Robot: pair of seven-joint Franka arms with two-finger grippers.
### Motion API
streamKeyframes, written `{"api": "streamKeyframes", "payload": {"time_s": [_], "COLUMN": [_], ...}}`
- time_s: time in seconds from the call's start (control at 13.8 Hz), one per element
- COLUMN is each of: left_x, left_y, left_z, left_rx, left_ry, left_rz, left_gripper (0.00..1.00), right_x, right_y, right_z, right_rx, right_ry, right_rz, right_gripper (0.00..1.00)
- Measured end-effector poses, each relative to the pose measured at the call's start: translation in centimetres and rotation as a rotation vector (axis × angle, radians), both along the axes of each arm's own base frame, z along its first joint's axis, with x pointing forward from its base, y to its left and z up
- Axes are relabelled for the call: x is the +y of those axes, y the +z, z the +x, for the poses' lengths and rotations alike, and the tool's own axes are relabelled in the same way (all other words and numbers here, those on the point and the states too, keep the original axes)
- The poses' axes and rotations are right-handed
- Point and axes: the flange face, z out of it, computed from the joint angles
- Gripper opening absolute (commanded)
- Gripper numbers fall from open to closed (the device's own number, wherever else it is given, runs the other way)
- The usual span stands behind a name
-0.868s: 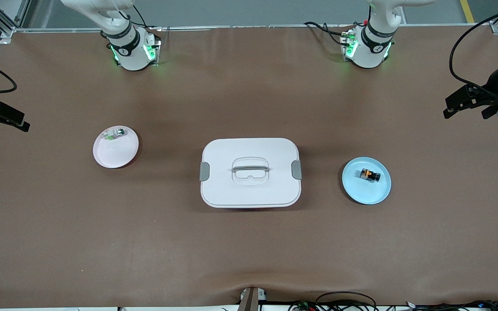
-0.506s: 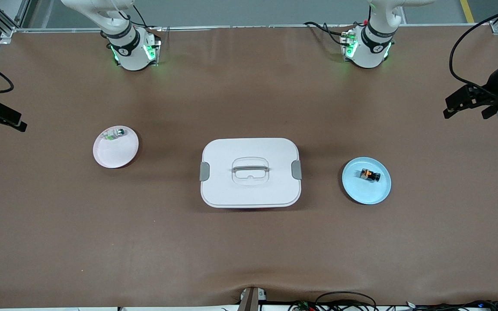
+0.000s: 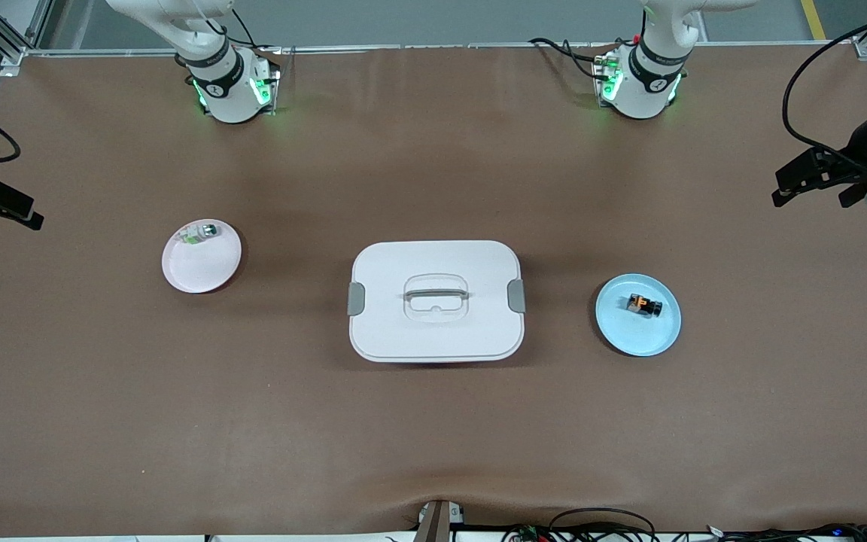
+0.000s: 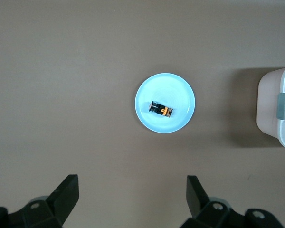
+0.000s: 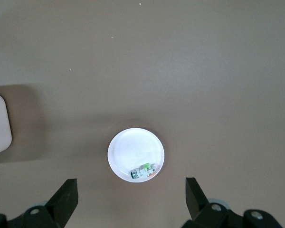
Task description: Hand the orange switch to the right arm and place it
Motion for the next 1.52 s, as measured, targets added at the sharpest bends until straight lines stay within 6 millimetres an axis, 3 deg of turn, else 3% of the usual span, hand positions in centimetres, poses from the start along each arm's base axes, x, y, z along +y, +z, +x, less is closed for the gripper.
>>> {"api": "streamKeyframes", "payload": {"time_s": [0.43, 0.8, 1.52], "left_x": [0.1, -0.6, -5.8], "left_y": [-1.3, -7.4, -18.9], "left_z": [0.4, 2.8, 4.1], "left_rx": [0.025, 0.102, 0.139], "left_ry": [-0.025, -0.062, -0.186], "left_rz": [0.005, 0.041, 0.116], "left_gripper": [1.0, 1.0, 1.0], "right_x": [0.1, 0.2, 0.2], "right_y": [0.1, 0.1, 0.1], "right_z": [0.1, 0.2, 0.2], "right_rx": [-0.012, -0.013, -0.013], "right_ry": [0.002, 0.003, 0.003], "right_rz": [-0.001, -0.001, -0.001], "right_gripper": [1.0, 1.0, 1.0]}}
